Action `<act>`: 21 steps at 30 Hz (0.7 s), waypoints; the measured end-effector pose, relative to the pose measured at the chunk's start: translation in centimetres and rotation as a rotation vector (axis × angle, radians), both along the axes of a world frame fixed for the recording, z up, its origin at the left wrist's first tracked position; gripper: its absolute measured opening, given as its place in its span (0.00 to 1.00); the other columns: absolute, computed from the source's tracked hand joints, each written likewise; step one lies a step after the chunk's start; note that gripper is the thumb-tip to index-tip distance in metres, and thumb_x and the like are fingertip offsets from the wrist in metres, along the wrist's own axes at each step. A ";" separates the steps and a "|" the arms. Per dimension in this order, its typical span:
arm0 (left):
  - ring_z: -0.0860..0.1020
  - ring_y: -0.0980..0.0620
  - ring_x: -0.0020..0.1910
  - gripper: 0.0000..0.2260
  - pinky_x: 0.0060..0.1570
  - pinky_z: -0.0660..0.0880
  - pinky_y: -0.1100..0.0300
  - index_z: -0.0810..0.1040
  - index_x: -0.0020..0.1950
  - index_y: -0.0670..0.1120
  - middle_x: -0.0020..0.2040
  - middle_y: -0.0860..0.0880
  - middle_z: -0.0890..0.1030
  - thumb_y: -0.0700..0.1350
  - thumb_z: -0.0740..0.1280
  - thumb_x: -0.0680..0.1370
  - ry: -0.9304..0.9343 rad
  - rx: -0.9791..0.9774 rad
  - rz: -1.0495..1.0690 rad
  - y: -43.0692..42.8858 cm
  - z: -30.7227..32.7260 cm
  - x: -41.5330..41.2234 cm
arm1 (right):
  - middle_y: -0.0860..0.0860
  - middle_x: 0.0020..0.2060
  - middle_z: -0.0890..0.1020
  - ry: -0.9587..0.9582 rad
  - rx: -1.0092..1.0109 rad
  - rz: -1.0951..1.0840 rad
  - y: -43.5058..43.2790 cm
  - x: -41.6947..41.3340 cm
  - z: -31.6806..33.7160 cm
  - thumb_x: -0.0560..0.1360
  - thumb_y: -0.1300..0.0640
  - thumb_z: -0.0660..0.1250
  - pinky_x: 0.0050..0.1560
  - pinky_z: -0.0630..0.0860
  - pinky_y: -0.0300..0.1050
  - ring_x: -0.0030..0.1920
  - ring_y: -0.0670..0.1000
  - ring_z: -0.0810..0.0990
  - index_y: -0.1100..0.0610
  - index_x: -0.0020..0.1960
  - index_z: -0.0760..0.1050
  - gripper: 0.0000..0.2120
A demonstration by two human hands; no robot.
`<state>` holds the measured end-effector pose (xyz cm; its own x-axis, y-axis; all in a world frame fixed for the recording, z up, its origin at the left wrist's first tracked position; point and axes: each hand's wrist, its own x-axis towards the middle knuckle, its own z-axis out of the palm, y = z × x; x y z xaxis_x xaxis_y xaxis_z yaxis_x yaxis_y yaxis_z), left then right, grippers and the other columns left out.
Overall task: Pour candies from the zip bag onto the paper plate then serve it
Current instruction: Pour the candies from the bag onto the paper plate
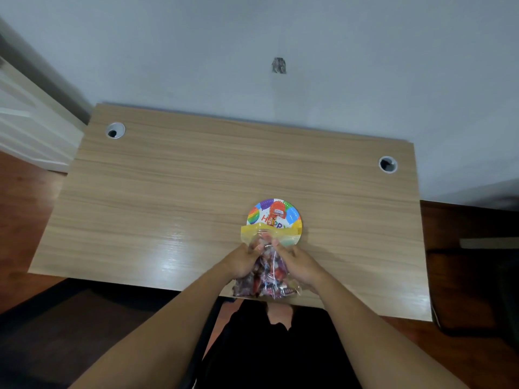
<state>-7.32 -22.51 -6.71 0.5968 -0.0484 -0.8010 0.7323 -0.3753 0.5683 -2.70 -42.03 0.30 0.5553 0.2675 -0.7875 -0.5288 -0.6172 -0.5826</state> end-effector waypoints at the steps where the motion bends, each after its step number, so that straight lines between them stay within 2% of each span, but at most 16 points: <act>1: 0.84 0.38 0.63 0.54 0.70 0.77 0.40 0.80 0.69 0.47 0.63 0.36 0.86 0.87 0.50 0.65 0.001 0.012 -0.011 0.0 0.3 0.0 | 0.57 0.35 0.83 0.012 0.007 -0.011 -0.2 -0.1 -0.5 0.84 0.36 0.65 0.42 0.75 0.43 0.40 0.48 0.87 0.57 0.43 0.78 0.25; 2: 0.84 0.37 0.63 0.52 0.70 0.77 0.40 0.80 0.69 0.46 0.63 0.36 0.86 0.86 0.50 0.68 -0.005 0.023 -0.028 -0.1 0.6 0.1 | 0.51 0.38 0.86 0.027 0.035 -0.028 -0.3 -0.2 -0.9 0.84 0.40 0.67 0.42 0.77 0.38 0.41 0.43 0.88 0.54 0.48 0.80 0.18; 3: 0.84 0.37 0.63 0.49 0.70 0.77 0.41 0.81 0.69 0.45 0.62 0.36 0.86 0.83 0.51 0.71 -0.013 0.032 -0.043 -0.1 0.9 0.1 | 0.46 0.42 0.87 0.029 0.051 -0.030 -0.6 -0.3 -1.7 0.84 0.42 0.69 0.44 0.79 0.37 0.43 0.42 0.87 0.51 0.52 0.81 0.13; 4: 0.84 0.38 0.62 0.46 0.70 0.77 0.41 0.81 0.68 0.45 0.62 0.37 0.86 0.80 0.51 0.73 -0.023 0.038 -0.049 -0.2 1.3 0.2 | 0.45 0.47 0.87 0.020 0.059 -0.034 -0.6 -0.3 -2.1 0.83 0.42 0.71 0.48 0.80 0.39 0.46 0.44 0.87 0.51 0.57 0.81 0.13; 6: 0.85 0.39 0.61 0.38 0.69 0.77 0.42 0.82 0.67 0.45 0.61 0.38 0.87 0.74 0.53 0.79 -0.032 0.052 -0.050 -0.5 1.9 0.3 | 0.44 0.46 0.88 -0.015 0.037 -0.016 -0.8 -0.3 -3.1 0.82 0.43 0.72 0.51 0.79 0.46 0.46 0.46 0.85 0.53 0.58 0.82 0.14; 7: 0.85 0.40 0.60 0.34 0.69 0.77 0.43 0.83 0.66 0.45 0.60 0.38 0.87 0.71 0.55 0.81 -0.036 0.056 -0.048 -0.6 2.1 0.3 | 0.46 0.45 0.88 -0.029 0.029 -0.012 -1.0 -0.2 -3.7 0.83 0.45 0.72 0.51 0.78 0.47 0.46 0.47 0.84 0.54 0.57 0.82 0.13; 9: 0.85 0.41 0.60 0.29 0.69 0.78 0.45 0.83 0.66 0.45 0.60 0.40 0.88 0.66 0.57 0.84 -0.035 0.053 -0.042 -0.9 2.6 0.4 | 0.53 0.50 0.90 -0.040 0.006 0.005 -1.0 -0.2 -4.0 0.83 0.44 0.71 0.55 0.78 0.49 0.49 0.48 0.85 0.56 0.58 0.83 0.14; 12: 0.86 0.42 0.57 0.31 0.67 0.79 0.44 0.83 0.64 0.46 0.57 0.41 0.88 0.70 0.58 0.81 -0.019 0.039 -0.032 -1.0 2.5 0.3 | 0.54 0.54 0.90 -0.043 -0.030 0.011 -1.2 -0.3 -4.1 0.81 0.40 0.71 0.62 0.81 0.53 0.54 0.50 0.87 0.55 0.61 0.83 0.20; 15: 0.87 0.38 0.55 0.38 0.64 0.81 0.41 0.85 0.59 0.43 0.53 0.37 0.89 0.75 0.59 0.75 -0.004 0.052 -0.025 -0.9 0.7 0.1 | 0.49 0.49 0.90 -0.044 -0.043 0.005 -1.5 -0.3 -4.5 0.82 0.41 0.70 0.58 0.81 0.50 0.50 0.50 0.87 0.55 0.59 0.83 0.18; 18: 0.86 0.39 0.55 0.28 0.65 0.80 0.45 0.85 0.61 0.45 0.55 0.38 0.89 0.66 0.60 0.83 -0.044 0.056 -0.049 -1.4 2.1 0.3 | 0.47 0.44 0.88 -0.048 -0.023 -0.006 -1.6 -0.4 -4.3 0.82 0.42 0.71 0.52 0.78 0.47 0.46 0.50 0.85 0.53 0.55 0.84 0.14; 20: 0.86 0.39 0.54 0.25 0.61 0.80 0.48 0.85 0.60 0.43 0.54 0.38 0.88 0.62 0.61 0.85 -0.053 0.057 -0.050 -1.6 2.5 0.4 | 0.48 0.48 0.89 -0.043 -0.023 -0.002 -1.7 -0.5 -4.2 0.82 0.42 0.71 0.54 0.79 0.47 0.50 0.52 0.87 0.52 0.56 0.84 0.13; 21: 0.86 0.38 0.53 0.26 0.59 0.80 0.49 0.85 0.59 0.41 0.54 0.38 0.88 0.62 0.61 0.85 -0.038 0.052 -0.037 -1.6 2.6 0.3 | 0.49 0.50 0.90 -0.045 -0.032 -0.005 -1.7 -0.5 -4.2 0.81 0.41 0.71 0.57 0.81 0.49 0.53 0.53 0.88 0.52 0.57 0.84 0.16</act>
